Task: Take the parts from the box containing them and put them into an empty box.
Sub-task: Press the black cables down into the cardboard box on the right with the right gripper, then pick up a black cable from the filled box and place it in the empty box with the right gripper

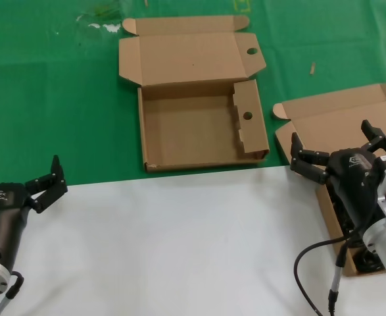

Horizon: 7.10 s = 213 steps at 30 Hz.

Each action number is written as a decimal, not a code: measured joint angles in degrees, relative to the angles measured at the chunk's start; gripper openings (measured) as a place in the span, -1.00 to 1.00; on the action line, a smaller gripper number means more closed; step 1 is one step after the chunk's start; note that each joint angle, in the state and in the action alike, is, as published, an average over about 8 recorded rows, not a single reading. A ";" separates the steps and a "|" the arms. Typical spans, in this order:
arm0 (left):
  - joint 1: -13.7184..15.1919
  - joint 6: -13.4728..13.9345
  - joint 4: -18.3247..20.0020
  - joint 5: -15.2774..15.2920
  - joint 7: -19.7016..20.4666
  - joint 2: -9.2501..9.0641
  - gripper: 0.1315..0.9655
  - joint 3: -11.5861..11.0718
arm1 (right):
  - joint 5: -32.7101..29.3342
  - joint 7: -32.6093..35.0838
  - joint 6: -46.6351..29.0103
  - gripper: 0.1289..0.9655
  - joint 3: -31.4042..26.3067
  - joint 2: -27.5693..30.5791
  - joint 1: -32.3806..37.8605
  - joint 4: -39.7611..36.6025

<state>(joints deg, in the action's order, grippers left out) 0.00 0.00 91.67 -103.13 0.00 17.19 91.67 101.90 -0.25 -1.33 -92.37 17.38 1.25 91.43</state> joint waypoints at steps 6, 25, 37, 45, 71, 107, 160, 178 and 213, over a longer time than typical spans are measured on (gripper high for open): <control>0.00 0.00 0.00 0.00 0.00 0.00 0.86 0.00 | 0.00 0.00 0.00 1.00 0.00 0.00 0.00 0.00; 0.00 0.00 0.00 0.01 0.00 0.00 0.09 0.00 | 1.02 11.79 -10.05 1.00 10.10 -2.17 -1.80 0.71; 0.00 0.00 0.00 0.01 0.00 0.00 -0.38 0.00 | -4.32 4.42 -17.76 1.00 5.65 16.29 -2.77 4.71; 0.00 0.00 0.00 0.01 0.01 0.00 -0.69 0.00 | -3.81 5.07 -28.88 1.00 4.04 29.36 -0.22 4.08; 0.00 0.00 0.00 0.02 0.03 0.00 -0.98 0.00 | -15.10 18.62 -72.45 1.00 -17.03 44.43 35.66 -13.19; 0.00 0.00 0.00 0.02 0.03 0.00 -0.98 0.00 | -24.95 27.44 -75.35 0.01 -25.54 34.96 49.54 -30.58; 0.00 0.00 0.00 0.02 0.02 0.00 -0.98 0.00 | -25.77 3.69 -79.65 -0.74 -29.03 19.84 66.67 -17.81; 0.00 0.00 0.00 0.02 0.02 0.00 -0.98 0.00 | -29.13 12.50 -65.17 -0.74 -34.26 -1.20 71.09 -46.48; 0.00 0.00 0.00 0.02 0.02 0.00 -0.98 0.00 | -24.34 26.91 -58.51 -0.31 -29.03 -9.23 76.37 -71.86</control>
<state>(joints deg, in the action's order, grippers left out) 0.00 0.00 91.67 -103.12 0.02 17.19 91.68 77.56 26.66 -59.84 -121.40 8.15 77.63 19.57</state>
